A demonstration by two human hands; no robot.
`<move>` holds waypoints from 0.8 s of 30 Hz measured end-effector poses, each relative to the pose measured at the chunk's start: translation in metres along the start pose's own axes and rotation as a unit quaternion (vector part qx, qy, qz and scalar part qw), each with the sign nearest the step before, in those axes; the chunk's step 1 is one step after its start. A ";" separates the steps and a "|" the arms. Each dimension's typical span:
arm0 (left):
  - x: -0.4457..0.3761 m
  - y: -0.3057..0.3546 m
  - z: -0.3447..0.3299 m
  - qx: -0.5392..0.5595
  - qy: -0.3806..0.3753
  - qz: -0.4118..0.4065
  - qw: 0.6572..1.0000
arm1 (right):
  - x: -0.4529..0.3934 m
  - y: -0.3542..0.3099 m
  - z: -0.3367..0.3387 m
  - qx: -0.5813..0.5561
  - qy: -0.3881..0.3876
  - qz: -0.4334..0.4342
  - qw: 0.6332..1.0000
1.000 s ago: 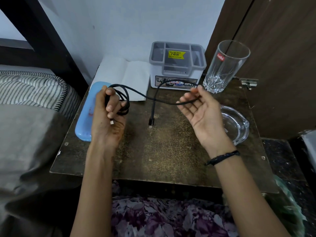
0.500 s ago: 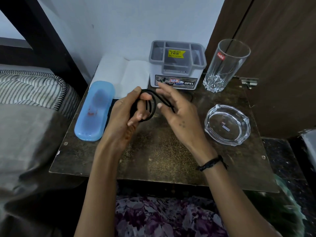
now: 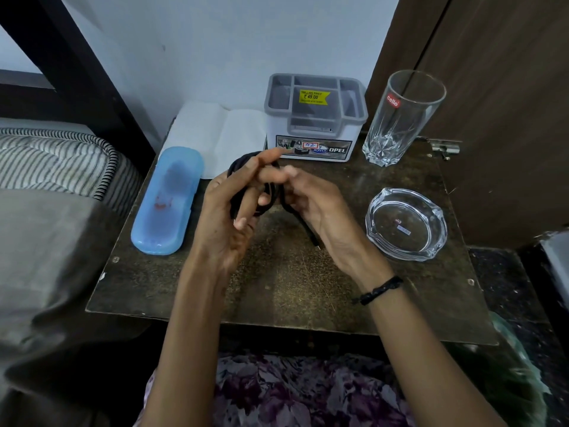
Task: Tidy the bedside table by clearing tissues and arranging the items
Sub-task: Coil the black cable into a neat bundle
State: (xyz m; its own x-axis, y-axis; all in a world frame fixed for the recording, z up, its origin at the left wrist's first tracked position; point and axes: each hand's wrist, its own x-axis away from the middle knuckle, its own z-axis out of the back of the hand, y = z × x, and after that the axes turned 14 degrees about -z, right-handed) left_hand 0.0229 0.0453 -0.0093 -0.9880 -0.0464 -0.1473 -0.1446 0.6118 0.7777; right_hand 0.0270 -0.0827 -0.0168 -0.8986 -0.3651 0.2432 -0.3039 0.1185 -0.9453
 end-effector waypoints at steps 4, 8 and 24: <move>-0.001 0.000 -0.001 0.046 0.019 0.013 0.999 | -0.003 0.004 0.000 0.008 0.003 -0.013 1.000; 0.001 0.000 -0.003 0.037 0.000 0.020 0.999 | -0.003 0.003 0.000 -0.020 0.015 -0.008 1.000; -0.004 -0.006 -0.002 -0.068 0.140 -0.129 0.979 | 0.006 0.007 -0.001 0.421 0.034 0.005 0.906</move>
State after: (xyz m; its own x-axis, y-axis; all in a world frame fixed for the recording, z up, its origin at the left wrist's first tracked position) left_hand 0.0280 0.0402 -0.0115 -0.8912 -0.4116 -0.1906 -0.3778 0.4410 0.8141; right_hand 0.0190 -0.0828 -0.0217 -0.9260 -0.3071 0.2197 0.0276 -0.6354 -0.7717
